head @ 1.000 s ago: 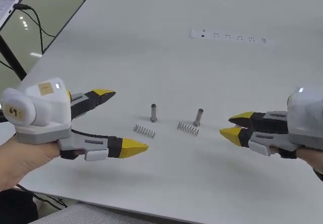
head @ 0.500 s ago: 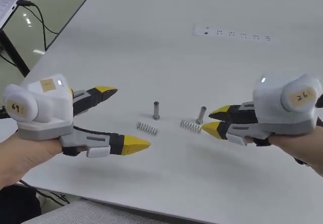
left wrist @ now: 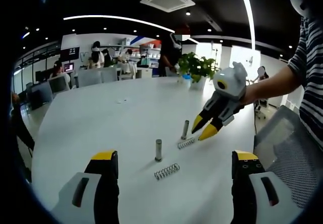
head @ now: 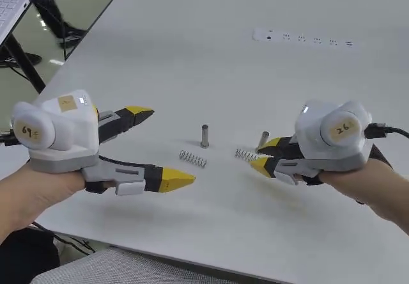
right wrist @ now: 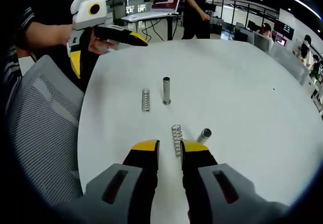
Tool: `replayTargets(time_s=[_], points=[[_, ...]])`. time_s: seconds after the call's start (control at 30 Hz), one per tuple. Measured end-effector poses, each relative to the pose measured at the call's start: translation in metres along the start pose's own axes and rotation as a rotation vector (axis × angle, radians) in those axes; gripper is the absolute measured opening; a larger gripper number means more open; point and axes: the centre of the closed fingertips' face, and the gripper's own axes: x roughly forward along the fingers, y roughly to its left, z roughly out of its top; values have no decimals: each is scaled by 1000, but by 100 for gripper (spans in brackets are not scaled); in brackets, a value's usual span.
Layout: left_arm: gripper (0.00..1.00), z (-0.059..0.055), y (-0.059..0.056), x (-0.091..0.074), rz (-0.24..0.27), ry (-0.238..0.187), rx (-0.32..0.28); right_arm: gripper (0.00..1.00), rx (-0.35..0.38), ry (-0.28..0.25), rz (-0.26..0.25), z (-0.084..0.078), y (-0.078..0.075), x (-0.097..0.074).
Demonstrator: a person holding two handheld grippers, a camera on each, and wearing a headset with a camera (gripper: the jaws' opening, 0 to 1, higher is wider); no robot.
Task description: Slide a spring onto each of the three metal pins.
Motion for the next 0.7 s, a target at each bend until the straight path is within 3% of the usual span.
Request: replayTargets(time_s=[0.2, 0.33, 0.4, 0.5, 0.7], points=[[92, -1, 1, -1, 1, 5, -2, 19, 9, 7, -26, -6, -3, 9], [93, -1, 2, -1, 5, 4, -2, 19, -24, 25, -36, -11, -4, 14], [93, -1, 2, -1, 7, 2, -2, 19, -22, 18, -65, -11, -9, 14], [93, -1, 2, -1, 6, 0, -6, 19, 9, 7, -54, -10, -9, 17], [92, -2, 0, -1, 3, 4, -7, 17, -10, 25, -54, -12, -9, 23]])
